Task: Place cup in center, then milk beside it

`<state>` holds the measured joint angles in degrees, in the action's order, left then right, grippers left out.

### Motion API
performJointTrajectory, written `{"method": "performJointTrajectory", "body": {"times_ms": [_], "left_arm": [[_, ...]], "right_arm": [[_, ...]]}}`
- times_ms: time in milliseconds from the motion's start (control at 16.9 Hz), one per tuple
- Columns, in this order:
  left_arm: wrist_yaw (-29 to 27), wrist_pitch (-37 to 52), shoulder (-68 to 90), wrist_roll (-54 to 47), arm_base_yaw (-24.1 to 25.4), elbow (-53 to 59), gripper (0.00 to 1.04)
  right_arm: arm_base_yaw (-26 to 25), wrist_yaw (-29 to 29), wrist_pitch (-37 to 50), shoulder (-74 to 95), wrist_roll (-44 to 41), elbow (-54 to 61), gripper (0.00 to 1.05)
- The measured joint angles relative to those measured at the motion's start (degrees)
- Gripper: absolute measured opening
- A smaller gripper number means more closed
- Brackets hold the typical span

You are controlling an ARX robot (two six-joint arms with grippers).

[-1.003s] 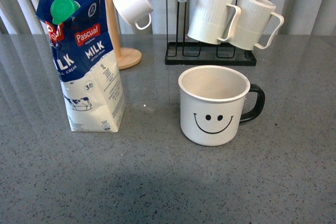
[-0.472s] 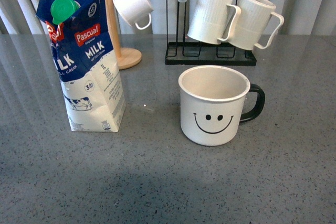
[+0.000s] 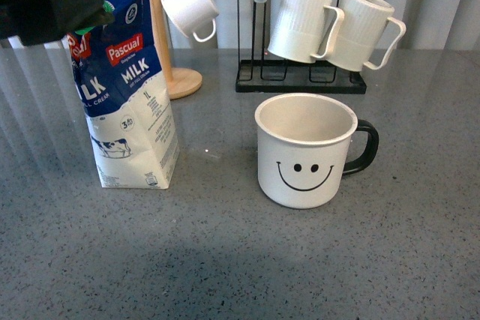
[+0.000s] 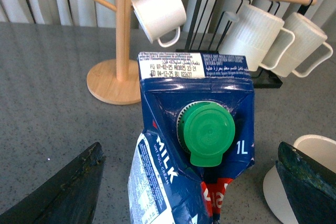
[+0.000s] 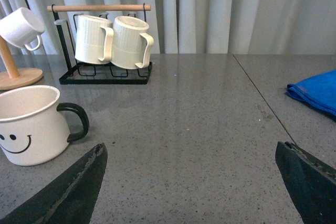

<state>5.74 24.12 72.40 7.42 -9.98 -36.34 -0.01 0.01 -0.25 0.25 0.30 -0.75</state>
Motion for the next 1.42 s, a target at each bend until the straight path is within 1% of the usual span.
{"method": "performJointTrajectory", "body": {"times_ms": [295,354,413,767,885,1003,1122,1240,1299,1417], "left_arm": [[-0.5,1.0,8.4,1.3,-3.4,-2.8,0.98],[-1.8,1.5,9.8,0.8,-4.0,-3.5,0.92],[-2.9,1.7,10.6,-0.3,-4.3,-3.8,0.83],[-7.5,2.0,10.0,-5.6,-5.5,-3.4,0.18],[-8.6,1.9,8.8,-6.3,-6.1,-2.7,0.03],[-10.1,1.5,6.7,-6.4,-7.0,-2.1,0.03],[-12.9,1.6,4.2,-5.9,-9.2,-1.4,0.03],[-15.6,2.2,2.4,-4.7,-12.3,-0.9,0.03],[-17.1,2.9,2.2,-3.8,-14.7,-0.8,0.03],[-18.9,3.9,3.0,-2.3,-18.0,-0.4,0.03]], "right_arm": [[0.0,0.0,0.0,0.0,0.0,0.0,0.98],[0.0,0.0,0.0,0.0,0.0,0.0,0.98],[0.0,0.0,0.0,0.0,0.0,0.0,0.98],[0.0,0.0,0.0,0.0,0.0,0.0,0.98],[0.0,0.0,0.0,0.0,0.0,0.0,0.98],[0.0,0.0,0.0,0.0,0.0,0.0,0.98],[0.0,0.0,0.0,0.0,0.0,0.0,0.98],[0.0,0.0,0.0,0.0,0.0,0.0,0.98],[0.0,0.0,0.0,0.0,0.0,0.0,0.98],[0.0,0.0,0.0,0.0,0.0,0.0,0.98]]}}
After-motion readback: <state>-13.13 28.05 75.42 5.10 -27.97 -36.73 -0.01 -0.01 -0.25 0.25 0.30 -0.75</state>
